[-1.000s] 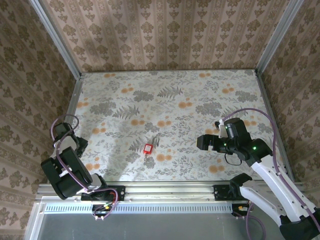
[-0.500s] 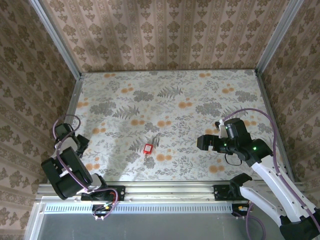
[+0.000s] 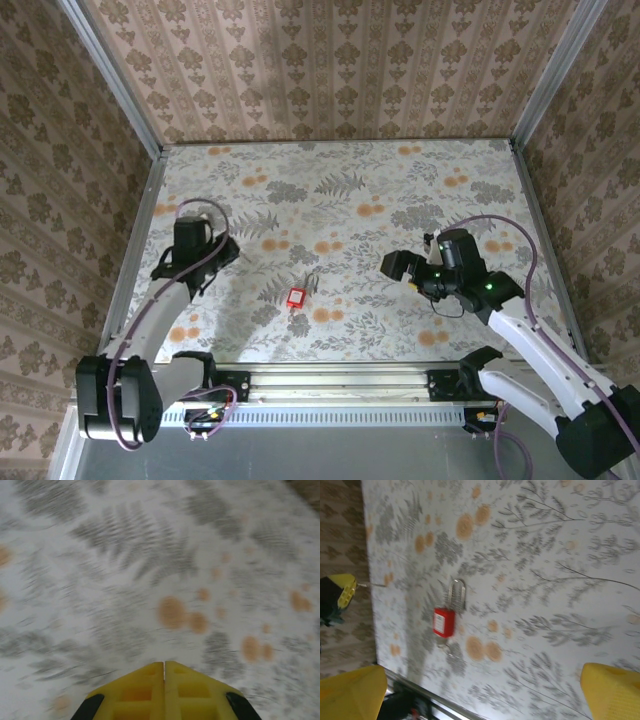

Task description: Unlock with the key

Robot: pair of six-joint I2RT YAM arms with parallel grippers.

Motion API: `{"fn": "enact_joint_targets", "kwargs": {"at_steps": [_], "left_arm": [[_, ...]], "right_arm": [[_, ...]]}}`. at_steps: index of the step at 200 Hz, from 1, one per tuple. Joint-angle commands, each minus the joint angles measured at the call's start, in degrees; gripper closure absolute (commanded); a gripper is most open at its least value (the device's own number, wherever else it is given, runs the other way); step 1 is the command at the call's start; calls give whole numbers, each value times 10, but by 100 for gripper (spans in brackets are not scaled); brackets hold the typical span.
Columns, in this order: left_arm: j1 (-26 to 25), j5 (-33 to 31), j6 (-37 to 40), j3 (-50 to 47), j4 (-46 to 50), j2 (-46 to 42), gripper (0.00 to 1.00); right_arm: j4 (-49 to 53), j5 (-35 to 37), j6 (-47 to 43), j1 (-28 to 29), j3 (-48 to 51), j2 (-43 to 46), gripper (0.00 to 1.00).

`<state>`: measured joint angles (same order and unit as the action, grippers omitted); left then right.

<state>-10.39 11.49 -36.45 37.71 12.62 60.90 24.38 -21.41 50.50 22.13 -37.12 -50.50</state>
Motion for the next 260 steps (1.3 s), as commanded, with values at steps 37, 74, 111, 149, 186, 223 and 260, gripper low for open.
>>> {"fn": "enact_joint_targets", "kwargs": {"at_steps": [37,74,111,149,186,223,260], "left_arm": [[-198,-58,2,100,-76,31,100],[-281,-99,16,109,-150,96,100],[-341,-134,19,110,-242,163,100],[-389,-188,29,111,-330,218,100],[-422,-213,32,109,-392,238,100],[-457,-237,29,91,-423,241,100],[-478,-255,17,66,-452,251,100]], "right_arm": [[-291,-21,241,36,7,-73,0],[-409,5,384,56,27,-126,0],[-466,36,454,77,35,-157,0],[-505,44,518,84,58,-186,0],[-517,67,543,84,78,-195,0],[-554,47,547,67,78,-234,0],[-588,46,558,66,83,-255,0]]}}
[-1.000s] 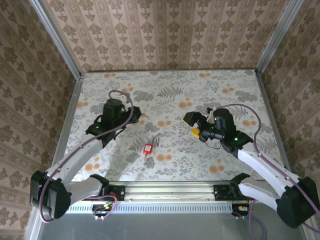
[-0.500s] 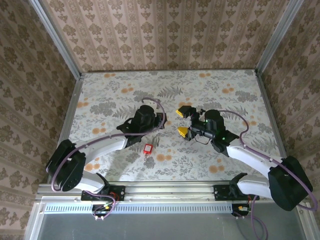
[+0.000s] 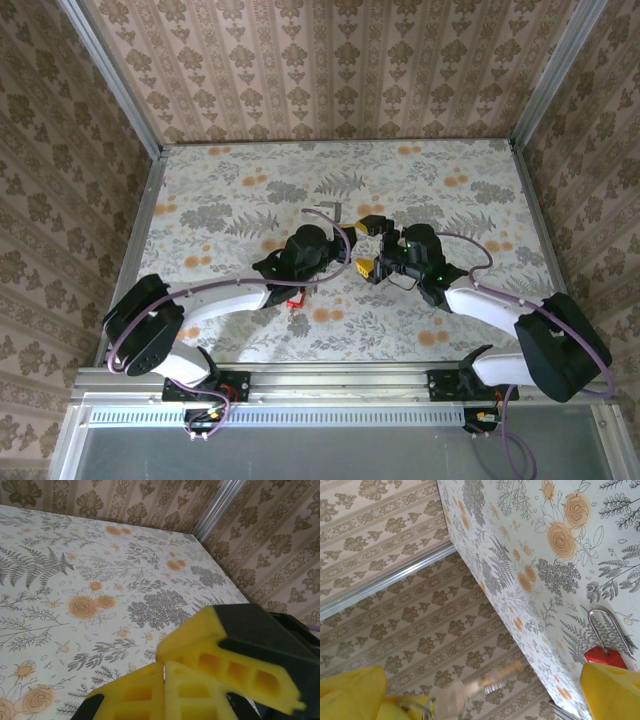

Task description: Unlock with the key

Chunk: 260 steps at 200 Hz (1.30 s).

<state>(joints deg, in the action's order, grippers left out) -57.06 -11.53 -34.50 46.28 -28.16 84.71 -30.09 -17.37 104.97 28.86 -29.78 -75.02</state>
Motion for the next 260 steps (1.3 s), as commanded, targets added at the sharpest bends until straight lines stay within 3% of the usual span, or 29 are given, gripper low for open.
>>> {"fn": "enact_joint_targets", "kwargs": {"at_steps": [1,72,119,260], "left_arm": [[-12,-26,-3,-20,-44,13,100],[-58,-39,-22,-28,-89,52,100],[-72,-47,-21,-28,-94,53,100],[-68,-43,-45,-56,-128,56,100]], "right_arm": [[-44,6,13,-1,9,-10,0],[-75,-10,22,-17,14,-38,0],[-90,-8,27,-29,35,-36,6],[-78,-5,12,-49,62,-6,47]]}}
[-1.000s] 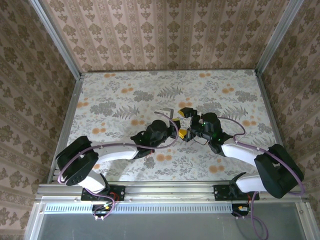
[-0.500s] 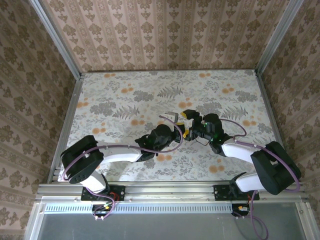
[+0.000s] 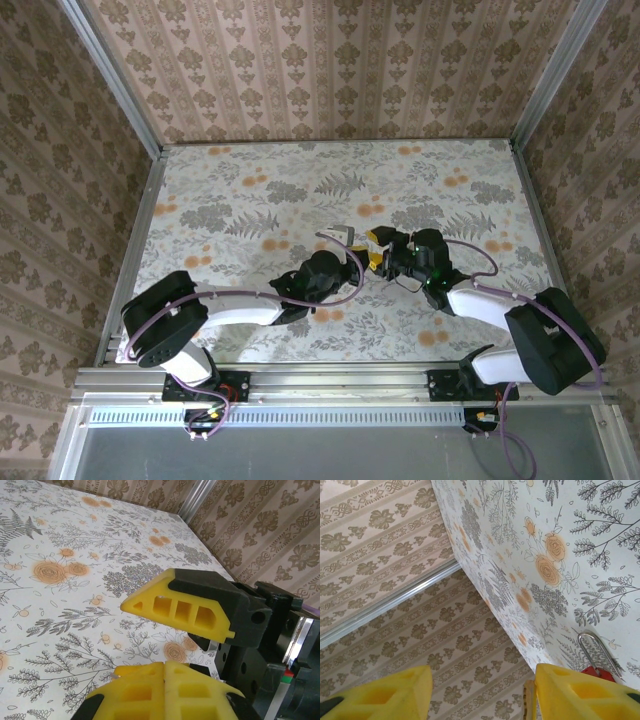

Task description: Unlock with the key

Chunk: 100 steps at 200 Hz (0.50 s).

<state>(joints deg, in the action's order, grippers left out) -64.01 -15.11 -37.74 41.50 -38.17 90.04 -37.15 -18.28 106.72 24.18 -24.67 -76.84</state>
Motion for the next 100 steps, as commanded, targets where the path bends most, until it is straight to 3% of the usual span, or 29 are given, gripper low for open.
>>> {"fn": "enact_joint_targets", "kwargs": {"at_steps": [1,53,100], "left_arm": [[2,-7,-12,-8,-28,2,100],[7,0,-21,-13,-46,8,100],[23,18,-11,4,-55,22,100]], "right_arm": [[-7,4,-6,-3,11,13,47],[-22,-11,-7,-3,13,10,41],[-18,-32,-10,-4,24,28,20]]}}
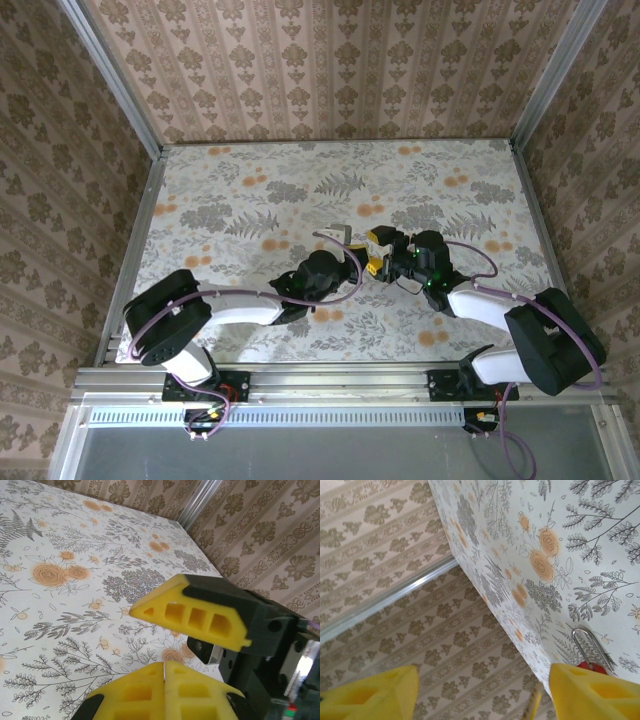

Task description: Unlock with the key

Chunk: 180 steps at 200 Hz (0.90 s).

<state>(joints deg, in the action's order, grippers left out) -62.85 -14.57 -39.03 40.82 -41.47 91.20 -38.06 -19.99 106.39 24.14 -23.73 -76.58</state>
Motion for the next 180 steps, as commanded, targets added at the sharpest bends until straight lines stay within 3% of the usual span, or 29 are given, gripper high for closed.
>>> {"fn": "enact_joint_targets", "kwargs": {"at_steps": [1,46,121,180], "left_arm": [[12,13,2,11,-21,10,100],[29,36,20,30,-36,18,100],[25,71,16,72,-78,70,100],[10,83,-30,32,-138,69,100]], "right_arm": [[-7,-15,-7,-4,15,27,19],[8,-24,-23,-11,22,61,0],[-6,-23,-11,-11,13,73,0],[-73,-30,6,-24,8,22,0]]}}
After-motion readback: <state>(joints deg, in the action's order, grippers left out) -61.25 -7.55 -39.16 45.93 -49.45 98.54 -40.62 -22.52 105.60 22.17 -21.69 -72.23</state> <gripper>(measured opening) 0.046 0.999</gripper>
